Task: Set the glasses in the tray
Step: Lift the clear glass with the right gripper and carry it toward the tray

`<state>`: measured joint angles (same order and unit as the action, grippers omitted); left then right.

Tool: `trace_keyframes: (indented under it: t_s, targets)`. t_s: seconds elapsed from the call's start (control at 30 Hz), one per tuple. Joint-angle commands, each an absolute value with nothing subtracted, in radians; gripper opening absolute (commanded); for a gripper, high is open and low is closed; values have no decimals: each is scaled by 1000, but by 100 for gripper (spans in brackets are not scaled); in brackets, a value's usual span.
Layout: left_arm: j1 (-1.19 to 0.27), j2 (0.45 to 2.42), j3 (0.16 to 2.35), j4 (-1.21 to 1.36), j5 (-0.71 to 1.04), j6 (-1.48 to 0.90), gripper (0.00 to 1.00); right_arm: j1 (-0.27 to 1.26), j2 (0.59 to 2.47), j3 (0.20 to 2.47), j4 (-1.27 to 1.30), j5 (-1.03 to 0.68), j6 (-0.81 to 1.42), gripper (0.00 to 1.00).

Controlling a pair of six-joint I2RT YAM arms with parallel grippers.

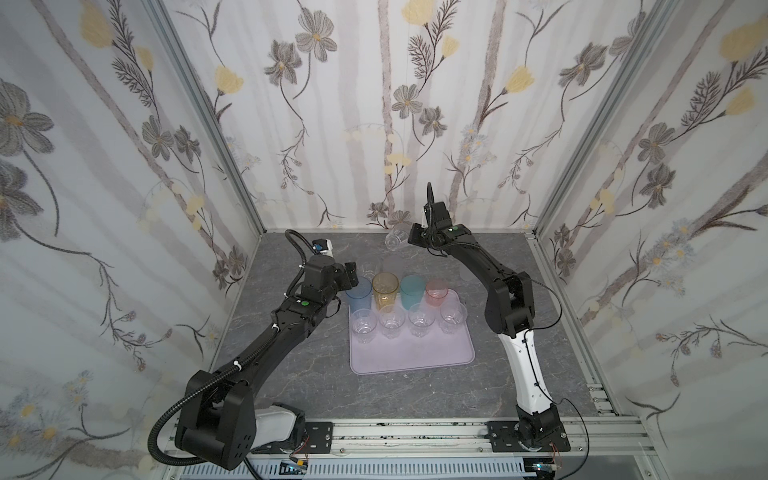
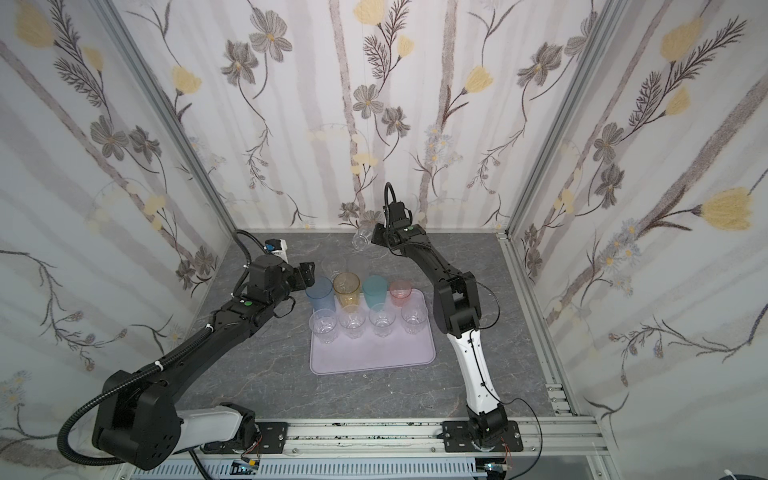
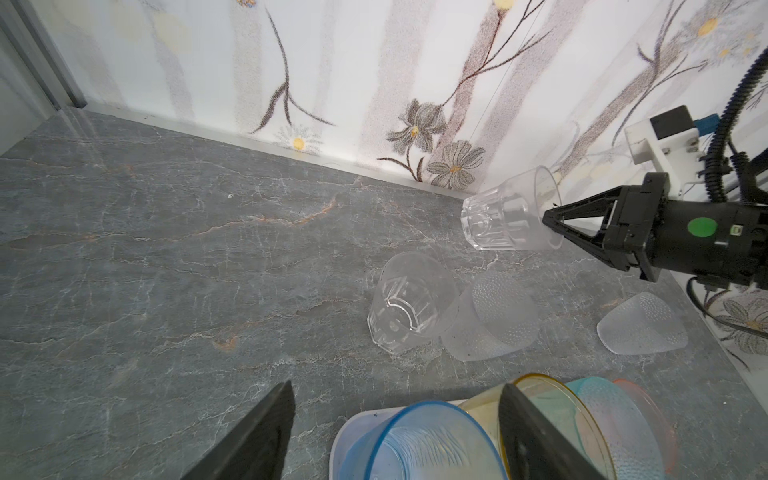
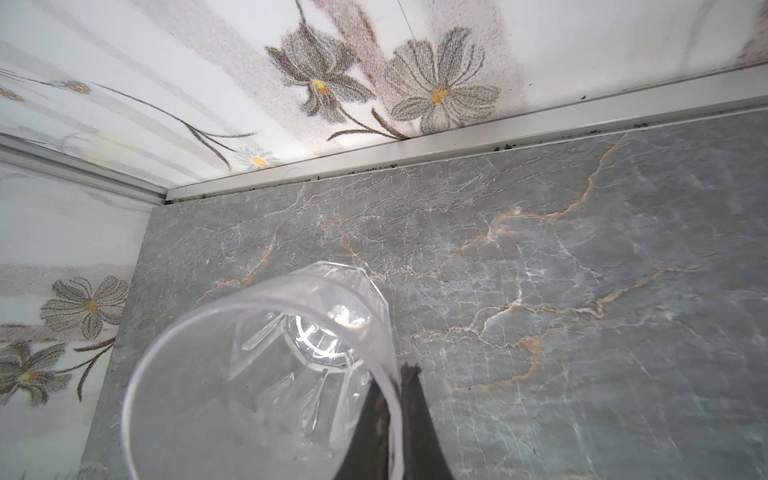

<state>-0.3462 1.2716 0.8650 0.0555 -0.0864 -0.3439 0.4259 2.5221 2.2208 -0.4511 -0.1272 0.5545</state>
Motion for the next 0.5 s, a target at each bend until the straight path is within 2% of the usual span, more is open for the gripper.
trace_keyframes:
  t_s: [0.0,0.13,0.47]
  targets:
    - [-347,1221,845,69,-108,-365,80,425,2421,2192,-440,-135,530,4]
    - [-357,1158,838,-8,-142,-385,80,424,2294,2082,-446,-139,518,4]
    - [-361,1039,857,-249,-189,-415,81,477,1867,1629,-400,-129,491,4]
